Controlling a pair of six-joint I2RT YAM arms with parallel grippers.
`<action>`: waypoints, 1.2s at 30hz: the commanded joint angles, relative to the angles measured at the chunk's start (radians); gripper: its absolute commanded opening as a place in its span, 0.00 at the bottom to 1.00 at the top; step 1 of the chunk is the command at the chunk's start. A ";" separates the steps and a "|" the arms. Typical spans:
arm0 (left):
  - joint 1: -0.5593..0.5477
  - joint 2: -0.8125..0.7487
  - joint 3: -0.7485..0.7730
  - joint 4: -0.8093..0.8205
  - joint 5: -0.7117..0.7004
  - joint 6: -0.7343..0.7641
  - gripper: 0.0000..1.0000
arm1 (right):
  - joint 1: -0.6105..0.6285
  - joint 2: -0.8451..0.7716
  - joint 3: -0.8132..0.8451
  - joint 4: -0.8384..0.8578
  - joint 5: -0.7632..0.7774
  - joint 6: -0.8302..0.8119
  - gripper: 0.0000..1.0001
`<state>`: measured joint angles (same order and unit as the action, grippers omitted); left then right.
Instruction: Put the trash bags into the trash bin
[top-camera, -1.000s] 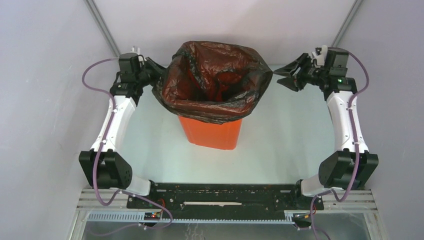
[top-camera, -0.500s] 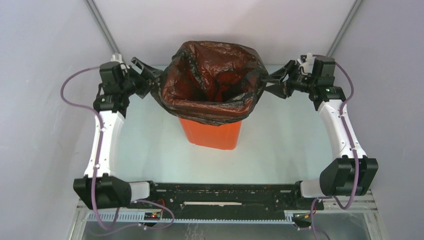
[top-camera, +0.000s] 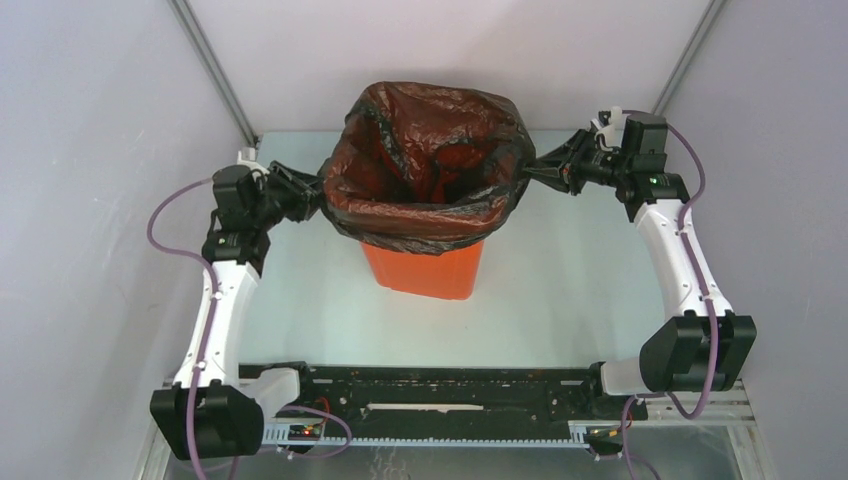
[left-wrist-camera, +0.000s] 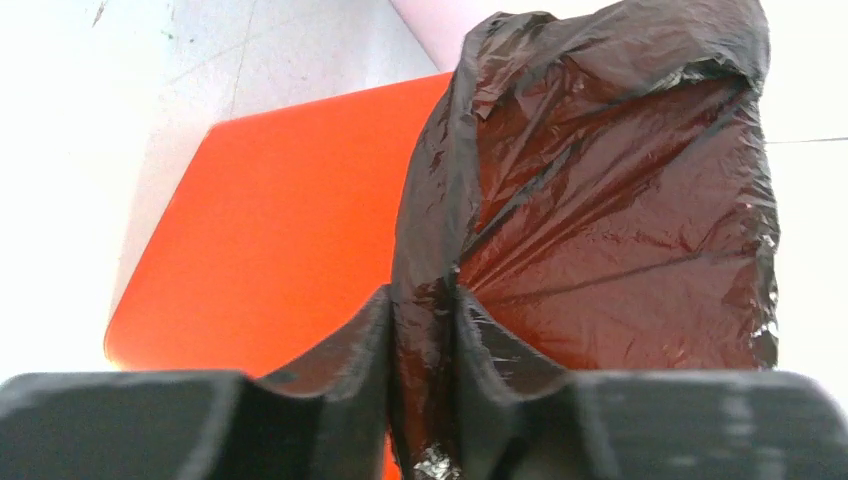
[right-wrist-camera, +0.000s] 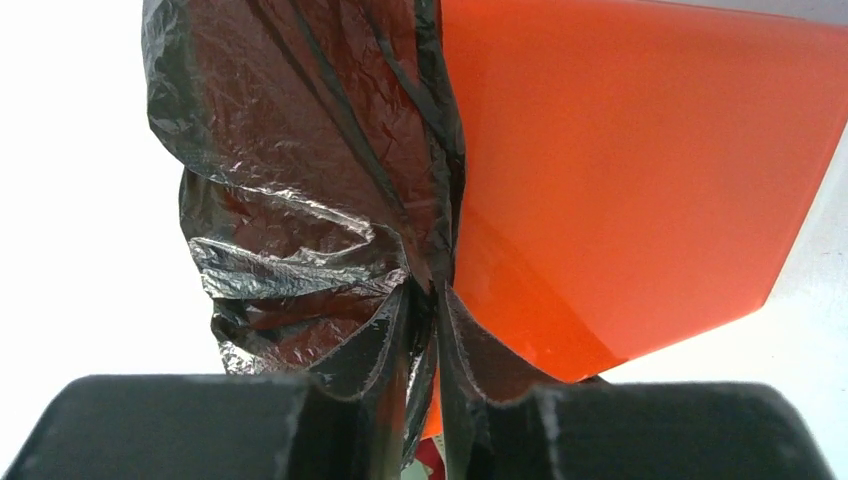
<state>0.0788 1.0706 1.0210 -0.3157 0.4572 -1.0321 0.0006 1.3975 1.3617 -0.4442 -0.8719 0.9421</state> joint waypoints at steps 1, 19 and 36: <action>-0.005 0.020 -0.051 0.072 0.022 -0.007 0.26 | 0.047 0.011 0.000 0.022 0.026 -0.032 0.18; -0.072 0.039 -0.117 0.023 0.038 0.084 0.03 | 0.085 0.155 -0.001 -0.095 0.142 -0.232 0.00; -0.071 0.002 0.029 -0.103 0.017 0.033 0.11 | -0.128 0.026 0.074 0.085 -0.022 -0.069 0.75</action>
<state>0.0093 1.0698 0.9455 -0.3809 0.4747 -0.9791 -0.1368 1.3979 1.3674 -0.4763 -0.8482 0.8177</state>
